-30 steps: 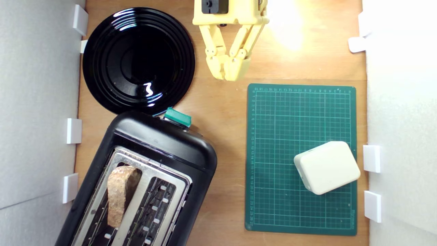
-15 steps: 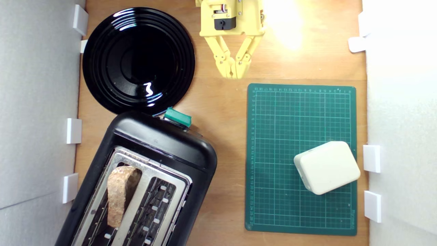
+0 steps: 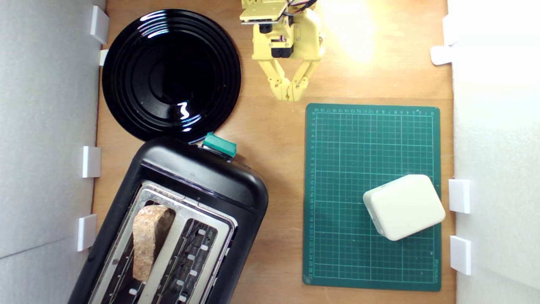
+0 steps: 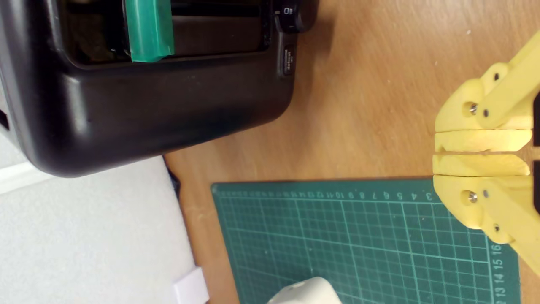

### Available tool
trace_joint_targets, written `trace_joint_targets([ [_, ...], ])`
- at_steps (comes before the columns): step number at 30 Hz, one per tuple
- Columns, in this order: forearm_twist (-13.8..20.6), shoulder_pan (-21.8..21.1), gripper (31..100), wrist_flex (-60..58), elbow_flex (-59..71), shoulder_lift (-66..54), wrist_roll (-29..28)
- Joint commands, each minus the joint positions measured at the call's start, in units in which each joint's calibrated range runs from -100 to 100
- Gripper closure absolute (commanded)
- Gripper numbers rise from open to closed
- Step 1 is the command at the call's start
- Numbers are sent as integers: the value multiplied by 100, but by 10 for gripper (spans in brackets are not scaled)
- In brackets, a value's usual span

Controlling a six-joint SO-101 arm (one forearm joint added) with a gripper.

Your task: Pick bread and place in toaster

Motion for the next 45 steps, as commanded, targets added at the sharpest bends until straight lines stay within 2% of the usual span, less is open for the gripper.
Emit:
trace_joint_targets([
  [1, 69, -167, 910, -44, 264, -68, 20],
  [4, 69, -183, 952, -44, 500, -68, 20],
  [12, 60, -240, 964, -53, 855, -68, -1],
  [13, 42, -215, 992, -53, 855, -68, -6],
  [45, -21, -191, 992, -36, 845, -60, -27],
])
